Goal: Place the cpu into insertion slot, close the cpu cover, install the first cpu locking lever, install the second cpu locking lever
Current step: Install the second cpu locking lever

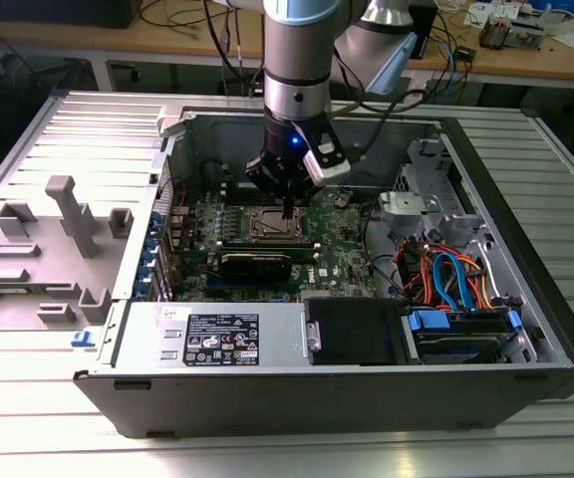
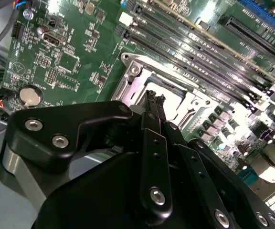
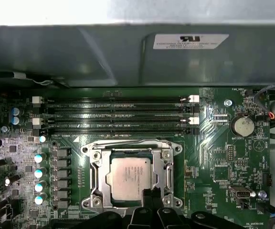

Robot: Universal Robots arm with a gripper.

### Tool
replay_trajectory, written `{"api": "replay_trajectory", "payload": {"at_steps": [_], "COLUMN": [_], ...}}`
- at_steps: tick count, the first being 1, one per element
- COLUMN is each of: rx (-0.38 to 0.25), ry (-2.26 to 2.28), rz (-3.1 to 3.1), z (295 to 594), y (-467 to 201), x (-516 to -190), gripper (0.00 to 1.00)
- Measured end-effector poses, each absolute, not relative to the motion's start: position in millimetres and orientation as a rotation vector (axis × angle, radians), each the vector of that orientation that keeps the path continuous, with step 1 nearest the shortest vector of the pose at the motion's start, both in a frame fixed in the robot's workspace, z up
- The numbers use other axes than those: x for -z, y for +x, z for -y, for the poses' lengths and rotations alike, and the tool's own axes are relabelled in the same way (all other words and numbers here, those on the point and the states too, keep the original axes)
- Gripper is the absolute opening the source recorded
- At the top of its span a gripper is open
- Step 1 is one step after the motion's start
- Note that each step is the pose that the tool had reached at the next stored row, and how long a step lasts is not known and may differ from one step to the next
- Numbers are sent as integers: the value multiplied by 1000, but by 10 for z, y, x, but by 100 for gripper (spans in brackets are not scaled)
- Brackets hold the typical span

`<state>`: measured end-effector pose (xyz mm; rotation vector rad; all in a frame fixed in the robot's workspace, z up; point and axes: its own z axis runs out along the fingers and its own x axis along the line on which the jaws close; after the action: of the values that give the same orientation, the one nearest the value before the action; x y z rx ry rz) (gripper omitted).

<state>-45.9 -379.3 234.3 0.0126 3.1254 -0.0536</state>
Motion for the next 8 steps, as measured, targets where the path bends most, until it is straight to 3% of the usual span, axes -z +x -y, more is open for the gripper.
{"api": "replay_trajectory", "payload": {"at_steps": [8], "rx": [54], "ry": [13], "rz": [-3125], "z": [3848], "y": [-459], "x": [-2347], "gripper": [11]}}
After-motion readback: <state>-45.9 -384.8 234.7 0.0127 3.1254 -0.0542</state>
